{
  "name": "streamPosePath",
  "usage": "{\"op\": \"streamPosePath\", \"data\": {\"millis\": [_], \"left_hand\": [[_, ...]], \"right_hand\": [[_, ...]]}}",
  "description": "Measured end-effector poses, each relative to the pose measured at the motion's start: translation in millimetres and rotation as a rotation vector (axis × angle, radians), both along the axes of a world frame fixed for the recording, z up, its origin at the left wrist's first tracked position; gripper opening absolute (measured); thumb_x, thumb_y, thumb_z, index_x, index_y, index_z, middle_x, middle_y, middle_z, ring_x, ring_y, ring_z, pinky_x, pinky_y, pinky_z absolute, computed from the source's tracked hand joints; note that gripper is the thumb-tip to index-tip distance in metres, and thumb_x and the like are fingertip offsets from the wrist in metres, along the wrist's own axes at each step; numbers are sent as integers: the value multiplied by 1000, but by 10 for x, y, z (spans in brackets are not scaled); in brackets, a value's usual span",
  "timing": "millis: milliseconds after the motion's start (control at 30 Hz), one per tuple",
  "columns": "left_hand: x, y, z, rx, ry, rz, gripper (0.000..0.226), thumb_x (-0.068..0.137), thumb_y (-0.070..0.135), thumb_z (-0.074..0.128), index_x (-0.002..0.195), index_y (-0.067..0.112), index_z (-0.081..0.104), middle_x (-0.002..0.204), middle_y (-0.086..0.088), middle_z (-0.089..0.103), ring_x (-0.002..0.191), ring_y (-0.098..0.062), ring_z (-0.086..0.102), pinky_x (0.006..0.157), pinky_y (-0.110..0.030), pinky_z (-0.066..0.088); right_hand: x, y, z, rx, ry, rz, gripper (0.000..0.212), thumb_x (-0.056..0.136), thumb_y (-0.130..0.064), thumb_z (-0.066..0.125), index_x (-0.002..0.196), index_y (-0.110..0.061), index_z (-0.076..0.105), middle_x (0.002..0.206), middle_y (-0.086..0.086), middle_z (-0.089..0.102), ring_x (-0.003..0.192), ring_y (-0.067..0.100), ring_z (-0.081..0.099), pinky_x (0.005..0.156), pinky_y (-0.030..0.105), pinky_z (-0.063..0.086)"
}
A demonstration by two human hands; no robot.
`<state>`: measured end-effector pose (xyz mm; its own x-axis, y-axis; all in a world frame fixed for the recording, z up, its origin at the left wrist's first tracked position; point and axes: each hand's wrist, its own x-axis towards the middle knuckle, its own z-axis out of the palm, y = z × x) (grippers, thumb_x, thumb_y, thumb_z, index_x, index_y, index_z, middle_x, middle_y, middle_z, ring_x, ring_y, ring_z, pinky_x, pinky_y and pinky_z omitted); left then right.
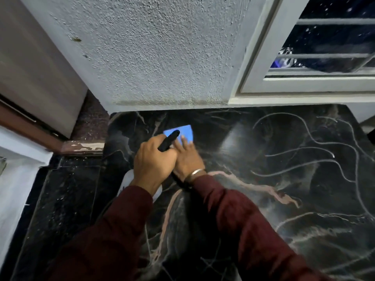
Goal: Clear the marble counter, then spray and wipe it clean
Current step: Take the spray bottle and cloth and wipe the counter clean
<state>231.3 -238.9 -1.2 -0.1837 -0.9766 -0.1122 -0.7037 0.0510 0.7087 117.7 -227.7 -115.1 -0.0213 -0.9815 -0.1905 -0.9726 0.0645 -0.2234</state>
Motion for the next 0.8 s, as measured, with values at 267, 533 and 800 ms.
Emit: {"op": "streamPosePath", "data": {"millis": [267,533,800], "left_hand": [[-51,-213,118,63,5,-18,16,88,21,56,77,10,60,71,-5,60,80,-39,57,67,-35,36],[-259,-277,110,84,30,-18,21,88,19,56,68,13,54,72,-9,62,77,-38,60,66,-37,42],[-660,-265,90,46,120,152,33,79,31,60,102,15,79,109,-16,76,107,-40,67,97,-49,54]], "right_hand": [[-805,600,11,-8,64,-48,68,87,-43,19,150,-18,25,157,4,26,143,31,27,114,48,25],[-945,862,14,-55,65,-473,66,86,-34,27,142,-1,40,148,20,39,133,46,36,105,55,34],[-489,-24,-51,-56,-41,89,59,94,-41,34,149,-22,29,157,-2,24,147,25,15,119,46,13]]}}
